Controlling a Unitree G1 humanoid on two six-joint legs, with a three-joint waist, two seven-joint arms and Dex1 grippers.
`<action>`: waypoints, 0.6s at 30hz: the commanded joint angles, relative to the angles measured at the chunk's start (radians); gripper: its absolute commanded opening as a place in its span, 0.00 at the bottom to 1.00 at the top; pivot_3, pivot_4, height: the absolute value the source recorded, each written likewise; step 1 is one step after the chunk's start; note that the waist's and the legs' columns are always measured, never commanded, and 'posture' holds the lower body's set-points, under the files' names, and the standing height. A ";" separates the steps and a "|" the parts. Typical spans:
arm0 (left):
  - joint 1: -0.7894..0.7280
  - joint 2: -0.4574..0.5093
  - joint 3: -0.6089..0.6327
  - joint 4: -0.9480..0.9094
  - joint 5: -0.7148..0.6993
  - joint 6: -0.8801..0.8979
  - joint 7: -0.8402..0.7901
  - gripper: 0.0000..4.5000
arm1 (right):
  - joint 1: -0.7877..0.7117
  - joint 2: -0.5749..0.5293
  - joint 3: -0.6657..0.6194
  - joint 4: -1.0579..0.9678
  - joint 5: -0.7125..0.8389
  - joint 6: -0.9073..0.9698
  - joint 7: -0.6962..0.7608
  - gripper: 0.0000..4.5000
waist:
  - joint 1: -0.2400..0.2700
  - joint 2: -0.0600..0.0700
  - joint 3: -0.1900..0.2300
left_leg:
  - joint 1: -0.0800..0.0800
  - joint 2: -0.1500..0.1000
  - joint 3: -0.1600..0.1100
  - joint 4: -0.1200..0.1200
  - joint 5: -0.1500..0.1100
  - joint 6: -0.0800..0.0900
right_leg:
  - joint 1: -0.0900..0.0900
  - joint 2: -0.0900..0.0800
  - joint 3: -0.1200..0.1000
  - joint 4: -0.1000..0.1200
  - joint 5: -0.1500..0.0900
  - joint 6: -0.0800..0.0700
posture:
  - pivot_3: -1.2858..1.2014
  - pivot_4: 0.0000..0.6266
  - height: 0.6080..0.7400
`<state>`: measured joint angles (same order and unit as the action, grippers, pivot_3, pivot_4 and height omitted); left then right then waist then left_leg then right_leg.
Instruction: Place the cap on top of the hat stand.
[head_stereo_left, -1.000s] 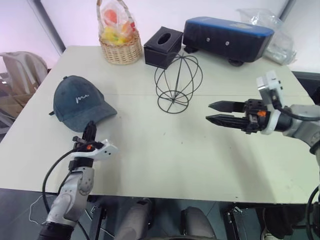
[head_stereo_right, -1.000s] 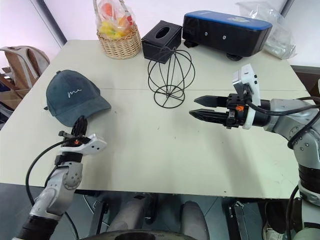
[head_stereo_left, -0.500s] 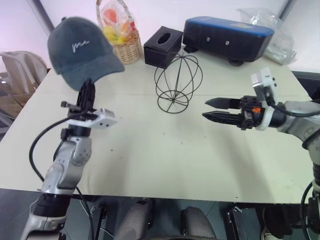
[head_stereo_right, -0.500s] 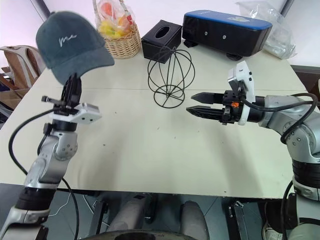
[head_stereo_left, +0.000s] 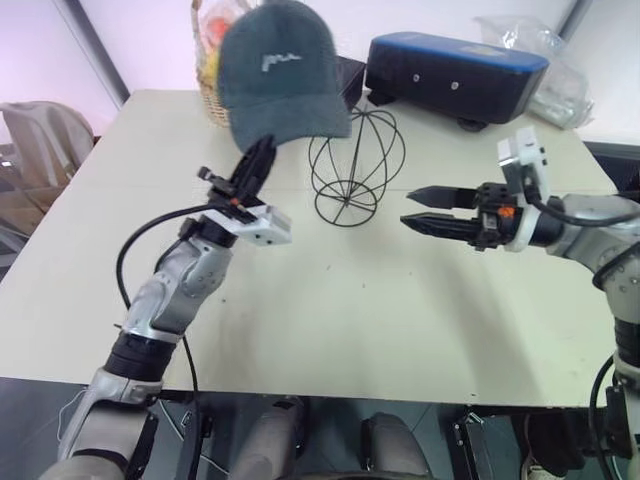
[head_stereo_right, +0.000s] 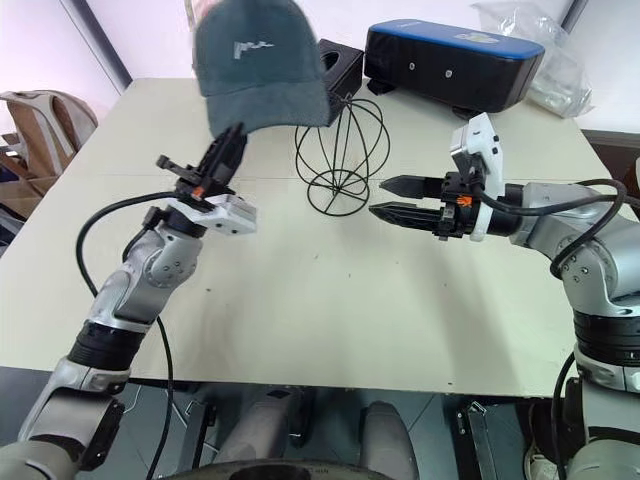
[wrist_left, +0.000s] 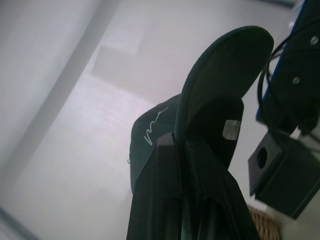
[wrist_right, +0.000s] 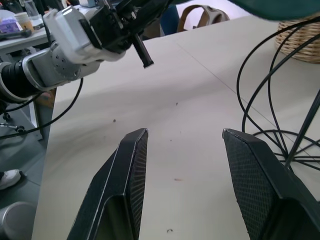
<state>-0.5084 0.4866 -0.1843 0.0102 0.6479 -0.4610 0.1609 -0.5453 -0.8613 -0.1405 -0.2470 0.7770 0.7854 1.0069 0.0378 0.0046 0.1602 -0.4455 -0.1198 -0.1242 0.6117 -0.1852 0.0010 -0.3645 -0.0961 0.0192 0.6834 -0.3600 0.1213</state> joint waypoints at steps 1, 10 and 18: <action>-0.058 -0.008 0.005 0.011 -0.024 -0.056 0.003 0.02 | 0.010 -0.014 -0.031 -0.013 -0.003 -0.018 0.009 0.54 | 0.000 0.000 0.000 | 0.000 0.000 0.000 0.000 0.000 0.000 | 0.000 0.000 0.000 0.000 0.000 0.000 | 0.52 0.24 1.00; -0.173 -0.066 -0.010 0.124 -0.026 -0.135 0.008 0.02 | 0.066 -0.052 -0.082 -0.037 0.001 -0.011 0.007 0.54 | -0.001 -0.002 0.001 | 0.000 0.000 0.000 0.000 0.000 0.000 | 0.000 0.000 -0.001 0.001 0.000 0.000 | 0.52 0.24 1.00; -0.138 -0.109 -0.054 0.171 -0.006 -0.180 0.008 0.02 | 0.086 -0.083 -0.111 -0.026 -0.011 -0.019 0.001 0.54 | -0.002 -0.002 0.001 | 0.000 0.000 0.000 0.000 0.001 -0.001 | 0.000 0.001 -0.001 0.001 0.000 0.000 | 0.52 0.24 1.00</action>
<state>-0.6575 0.3823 -0.2343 0.1948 0.6447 -0.6219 0.1570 -0.4539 -0.9259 -0.2120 -0.2522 0.7650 0.7799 1.0088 0.0357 0.0023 0.1615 -0.4453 -0.1199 -0.1239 0.6121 -0.1845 0.0004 -0.3643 -0.0956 0.0188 0.6848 -0.3599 0.1215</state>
